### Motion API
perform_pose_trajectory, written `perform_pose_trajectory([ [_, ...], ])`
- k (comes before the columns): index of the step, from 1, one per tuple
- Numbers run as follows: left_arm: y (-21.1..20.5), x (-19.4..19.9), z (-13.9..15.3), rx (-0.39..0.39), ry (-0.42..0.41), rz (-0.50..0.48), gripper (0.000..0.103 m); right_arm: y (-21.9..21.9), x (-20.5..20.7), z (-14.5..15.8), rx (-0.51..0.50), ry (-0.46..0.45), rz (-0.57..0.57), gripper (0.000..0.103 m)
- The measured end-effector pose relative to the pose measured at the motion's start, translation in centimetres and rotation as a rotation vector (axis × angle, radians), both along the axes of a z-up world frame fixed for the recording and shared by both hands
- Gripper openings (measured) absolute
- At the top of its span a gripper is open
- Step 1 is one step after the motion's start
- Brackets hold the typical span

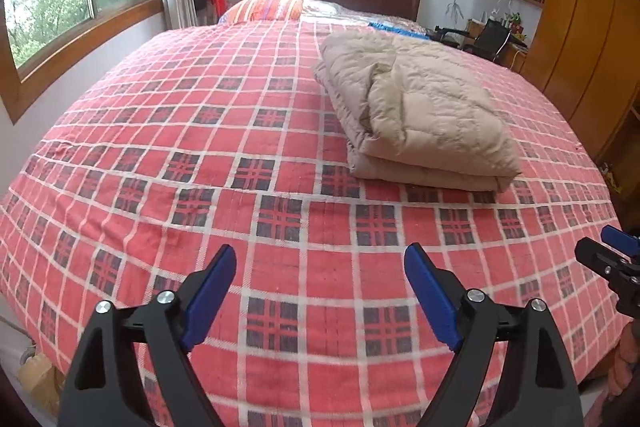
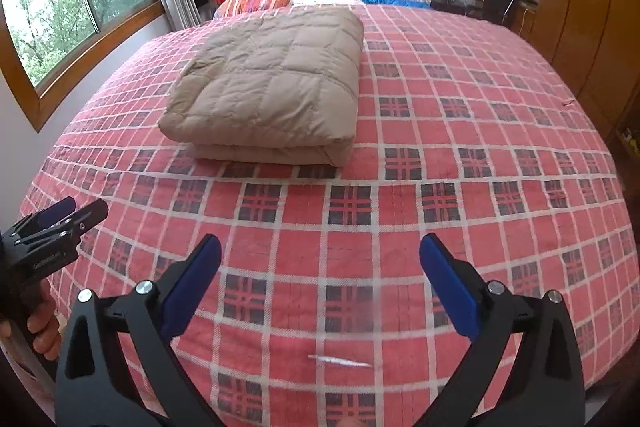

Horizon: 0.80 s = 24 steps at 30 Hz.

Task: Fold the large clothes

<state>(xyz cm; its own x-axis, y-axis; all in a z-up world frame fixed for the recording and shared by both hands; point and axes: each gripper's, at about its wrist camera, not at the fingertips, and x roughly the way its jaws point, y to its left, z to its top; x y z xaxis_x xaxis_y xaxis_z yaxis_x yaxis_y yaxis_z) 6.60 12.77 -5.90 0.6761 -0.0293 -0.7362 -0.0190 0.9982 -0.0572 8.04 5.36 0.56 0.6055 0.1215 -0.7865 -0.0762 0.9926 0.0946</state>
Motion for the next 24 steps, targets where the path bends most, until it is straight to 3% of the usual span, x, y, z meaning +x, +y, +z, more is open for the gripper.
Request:
perform_pose_trajectory([
  [12,-0.5,-3.6,2.9,0.022,-0.078,-0.025,0.089,1.0,-3.1,2.1,-0.062,-0.063,-0.014,0.099],
  [24,-0.8,-5.1,3.4,0.046,-0.114,-0.009,0.09,0.9,-4.7,3.1,-0.035,-0.087,-0.015,0.099],
])
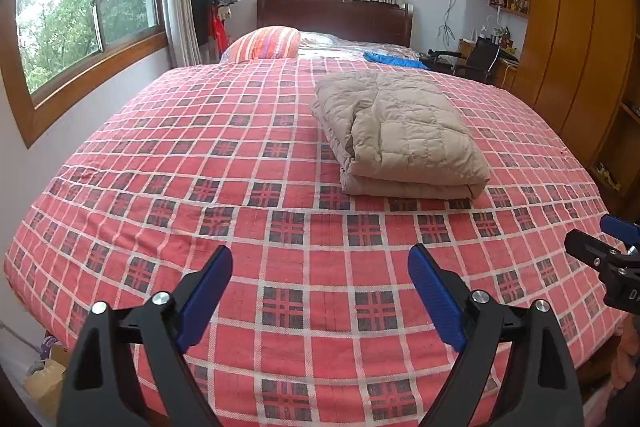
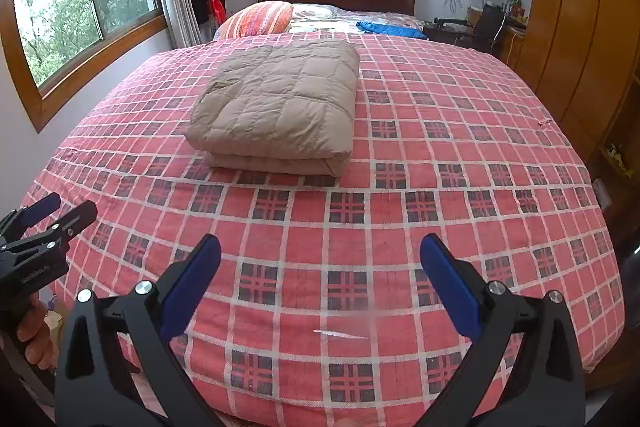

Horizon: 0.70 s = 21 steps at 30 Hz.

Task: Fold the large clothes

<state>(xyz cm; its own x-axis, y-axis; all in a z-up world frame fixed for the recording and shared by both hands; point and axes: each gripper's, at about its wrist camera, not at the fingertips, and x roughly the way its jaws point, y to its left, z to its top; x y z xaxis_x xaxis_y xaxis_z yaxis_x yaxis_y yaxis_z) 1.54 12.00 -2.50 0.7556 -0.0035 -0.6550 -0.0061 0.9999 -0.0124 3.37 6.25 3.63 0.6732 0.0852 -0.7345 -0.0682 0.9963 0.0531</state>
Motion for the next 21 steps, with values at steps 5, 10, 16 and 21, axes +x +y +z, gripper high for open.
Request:
perform_pose_trajectory([
  [5,-0.12,-0.17,-0.09,0.0,0.003,0.0,0.09,-0.01,-0.33,0.06,0.005,-0.003,0.001,0.099],
  [10,-0.22,-0.25,-0.1,0.0,0.002,-0.001,0.09,0.02,-0.56,0.12,0.024,-0.002,0.014,0.099],
  [16,-0.37,-0.3,-0.06,0.007,-0.003,-0.003,0.09,0.08,-0.65,0.1,0.019,-0.002,0.007,0.099],
  [21,-0.41,-0.3,-0.07,0.006,-0.003,-0.003,0.09,0.0,-0.62,0.08,0.017,0.001,0.003,0.099],
])
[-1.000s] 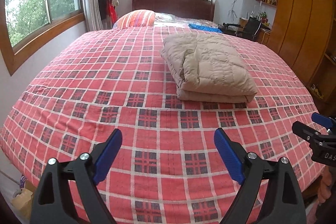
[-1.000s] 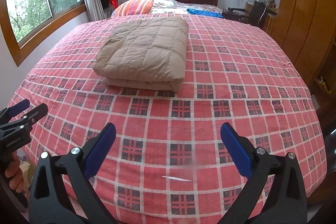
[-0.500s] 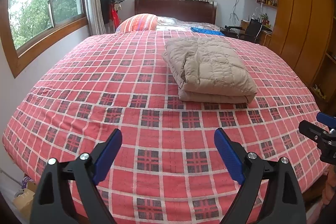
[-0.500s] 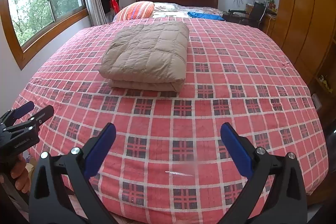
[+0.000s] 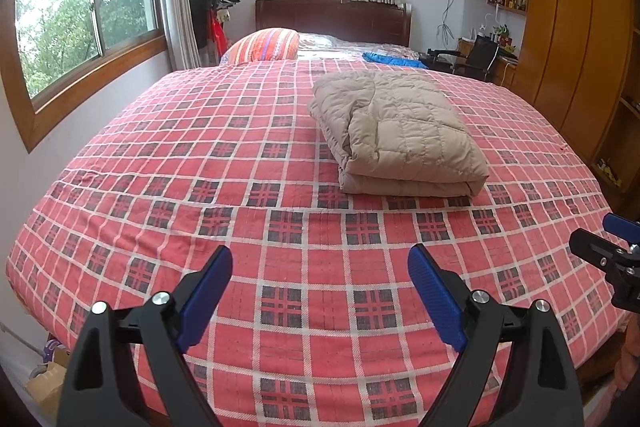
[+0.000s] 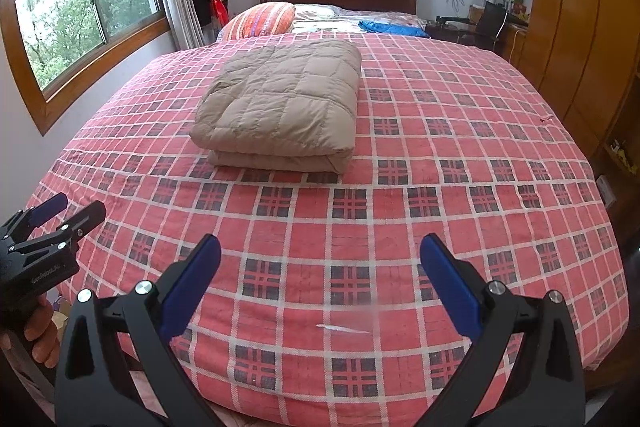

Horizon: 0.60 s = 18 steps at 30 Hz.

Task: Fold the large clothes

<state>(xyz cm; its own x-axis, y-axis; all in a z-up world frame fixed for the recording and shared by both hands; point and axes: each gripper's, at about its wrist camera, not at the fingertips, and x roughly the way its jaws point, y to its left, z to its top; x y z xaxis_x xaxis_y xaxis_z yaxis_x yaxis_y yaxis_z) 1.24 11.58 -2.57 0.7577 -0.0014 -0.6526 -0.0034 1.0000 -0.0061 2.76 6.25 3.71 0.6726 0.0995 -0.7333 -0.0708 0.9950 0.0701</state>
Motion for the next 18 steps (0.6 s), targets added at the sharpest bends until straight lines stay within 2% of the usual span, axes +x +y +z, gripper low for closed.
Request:
perform_pose_trajectory([
  [18,0.19,0.15,-0.17,0.002,0.0,0.003,0.09,0.25,-0.04,-0.25,0.016,0.005,0.003,0.099],
])
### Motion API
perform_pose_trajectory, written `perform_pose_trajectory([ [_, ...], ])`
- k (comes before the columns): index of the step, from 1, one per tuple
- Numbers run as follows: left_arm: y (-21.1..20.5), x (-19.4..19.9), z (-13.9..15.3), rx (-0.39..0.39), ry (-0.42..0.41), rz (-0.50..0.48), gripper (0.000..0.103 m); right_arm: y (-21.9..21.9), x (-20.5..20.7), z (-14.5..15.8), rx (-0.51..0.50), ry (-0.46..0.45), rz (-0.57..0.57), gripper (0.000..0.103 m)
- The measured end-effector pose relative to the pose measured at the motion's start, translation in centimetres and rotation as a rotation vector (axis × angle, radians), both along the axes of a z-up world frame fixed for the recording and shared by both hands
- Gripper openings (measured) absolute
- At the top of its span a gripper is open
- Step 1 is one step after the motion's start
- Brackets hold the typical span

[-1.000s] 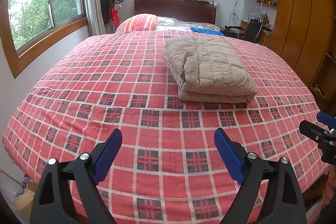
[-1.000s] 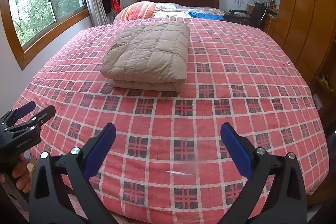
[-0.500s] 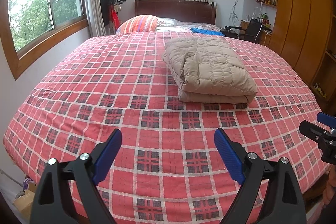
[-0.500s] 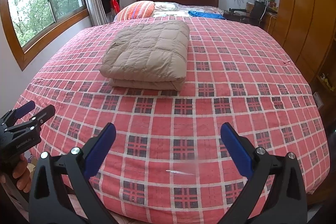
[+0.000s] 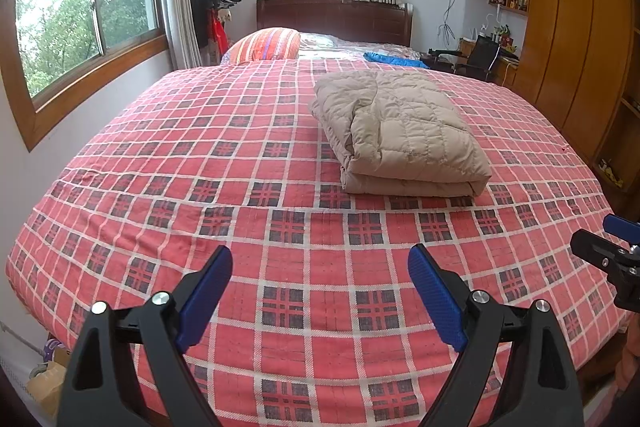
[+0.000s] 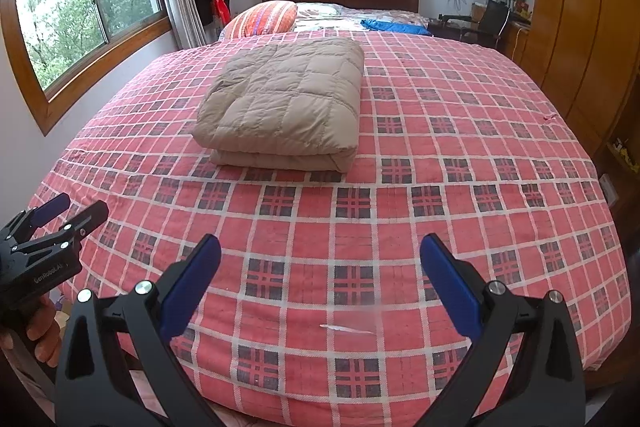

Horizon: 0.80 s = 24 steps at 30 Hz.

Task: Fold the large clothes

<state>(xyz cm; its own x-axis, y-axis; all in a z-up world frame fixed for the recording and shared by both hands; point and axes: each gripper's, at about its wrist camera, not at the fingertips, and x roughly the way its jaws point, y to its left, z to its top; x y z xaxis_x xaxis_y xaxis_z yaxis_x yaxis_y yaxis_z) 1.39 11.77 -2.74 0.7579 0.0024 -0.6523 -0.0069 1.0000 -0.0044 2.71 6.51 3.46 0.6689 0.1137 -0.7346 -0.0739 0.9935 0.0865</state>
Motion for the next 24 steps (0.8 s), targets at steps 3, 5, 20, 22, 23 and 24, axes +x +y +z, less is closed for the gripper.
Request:
perform_pose_trajectory([
  [3,0.02,0.01,0.0,-0.001,-0.001,0.0,0.09,0.0,0.02,-0.03,0.005,0.0,-0.001,0.099],
  [5,-0.05,0.03,0.0,0.0,0.0,0.0,0.09,0.0,0.05,-0.02,-0.001,-0.001,-0.001,0.099],
  [20,-0.07,0.02,-0.04,0.002,0.0,0.0,0.09,-0.16,0.24,-0.1,-0.004,0.008,-0.01,0.1],
  [22,-0.1,0.04,-0.06,0.001,0.001,0.0,0.09,-0.26,0.28,-0.13,0.003,0.011,-0.008,0.1],
  [23,-0.05,0.05,-0.07,0.001,0.0,0.001,0.09,-0.28,0.33,-0.16,0.004,0.012,-0.008,0.1],
  [24,-0.03,0.04,-0.07,0.001,-0.001,0.002,0.09,-0.29,0.32,-0.16,0.002,0.011,-0.008,0.1],
])
